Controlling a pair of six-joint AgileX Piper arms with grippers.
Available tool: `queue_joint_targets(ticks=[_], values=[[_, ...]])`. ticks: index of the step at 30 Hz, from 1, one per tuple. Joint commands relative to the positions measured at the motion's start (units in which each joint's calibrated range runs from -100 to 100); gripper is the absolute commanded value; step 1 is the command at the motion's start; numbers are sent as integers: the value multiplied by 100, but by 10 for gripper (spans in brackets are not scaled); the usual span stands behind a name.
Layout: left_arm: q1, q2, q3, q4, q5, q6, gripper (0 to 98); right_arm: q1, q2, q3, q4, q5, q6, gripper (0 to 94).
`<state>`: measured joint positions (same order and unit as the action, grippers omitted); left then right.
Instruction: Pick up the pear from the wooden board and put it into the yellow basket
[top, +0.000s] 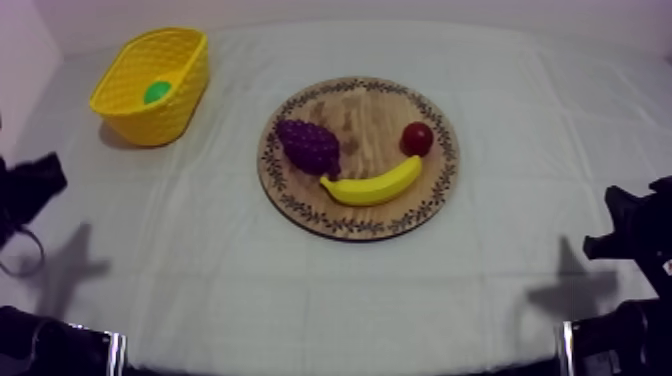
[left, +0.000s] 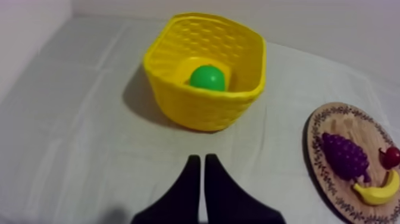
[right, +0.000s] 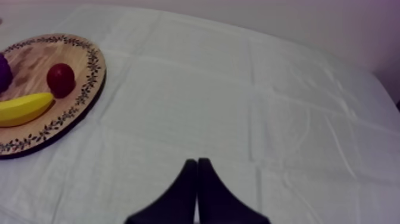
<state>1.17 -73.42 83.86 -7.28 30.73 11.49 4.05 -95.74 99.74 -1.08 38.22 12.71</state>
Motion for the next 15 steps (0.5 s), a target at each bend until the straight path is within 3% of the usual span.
queue_joint_targets(ticks=[1, 4, 8, 10, 15], values=[[-76, -1820, 1207, 173, 53, -360, 0, 0, -2, 4, -2, 1, 0, 3], [-134, -2315, 1435, 423, 228, -843, 0, 0, -2, 4, -2, 1, 0, 3], [-167, -2556, 1558, 510, 179, -1161, 0, 0, -2, 4, -2, 1, -1, 3], [-173, -2594, 1569, 522, 227, -1000, 0, 4, -2, 4, -2, 1, -1, 3], [-177, -2625, 1579, 533, 266, -141, 0, 8, -2, 4, -2, 1, 1, 3]])
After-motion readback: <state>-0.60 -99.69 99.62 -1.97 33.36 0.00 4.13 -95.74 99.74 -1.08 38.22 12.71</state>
